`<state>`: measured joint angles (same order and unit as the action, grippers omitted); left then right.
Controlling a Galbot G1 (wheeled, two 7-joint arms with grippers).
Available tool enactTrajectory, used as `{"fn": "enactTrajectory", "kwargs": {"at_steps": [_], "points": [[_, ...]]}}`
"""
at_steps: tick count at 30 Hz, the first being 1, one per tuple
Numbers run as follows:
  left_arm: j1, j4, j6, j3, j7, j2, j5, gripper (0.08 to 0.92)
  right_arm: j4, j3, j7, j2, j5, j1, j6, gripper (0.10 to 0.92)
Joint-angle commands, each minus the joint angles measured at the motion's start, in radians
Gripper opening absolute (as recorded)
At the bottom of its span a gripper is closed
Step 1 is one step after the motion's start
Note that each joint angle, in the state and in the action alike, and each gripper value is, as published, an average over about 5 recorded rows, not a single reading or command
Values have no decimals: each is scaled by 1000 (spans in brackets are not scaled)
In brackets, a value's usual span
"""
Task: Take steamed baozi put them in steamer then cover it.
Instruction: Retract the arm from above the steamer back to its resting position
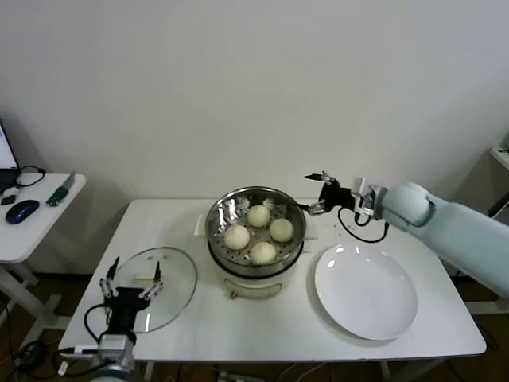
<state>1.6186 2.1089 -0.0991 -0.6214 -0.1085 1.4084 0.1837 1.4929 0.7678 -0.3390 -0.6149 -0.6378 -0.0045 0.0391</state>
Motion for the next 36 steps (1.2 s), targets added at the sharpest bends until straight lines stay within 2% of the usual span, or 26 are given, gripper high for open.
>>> {"fn": "enactTrajectory", "kwargs": {"at_steps": [1,8,15,19,27,36], "points": [[-4,11,-27,-10,32,-14,216,823,143,-966,163,2,46,-918,-67,823],[-9,0,-34,-26,88,-65,641,823,177,-1278,152,-214,108,-1233,-90,823],[11,-63,-75,3,127,-128,1063,823,212,-1399,140,-355,145,-1408,-119,823],[-3,-135,-101,67,108,-155,1145,823,207,-1437,130,-404,161,-1477,-129,823],[-76,-291,-200,161,107,-138,1204,823,208,-1457,122,-446,189,-1518,-153,823],[-201,-457,-185,152,63,-97,1278,823,219,-1452,126,-461,201,-1525,-157,823]]}}
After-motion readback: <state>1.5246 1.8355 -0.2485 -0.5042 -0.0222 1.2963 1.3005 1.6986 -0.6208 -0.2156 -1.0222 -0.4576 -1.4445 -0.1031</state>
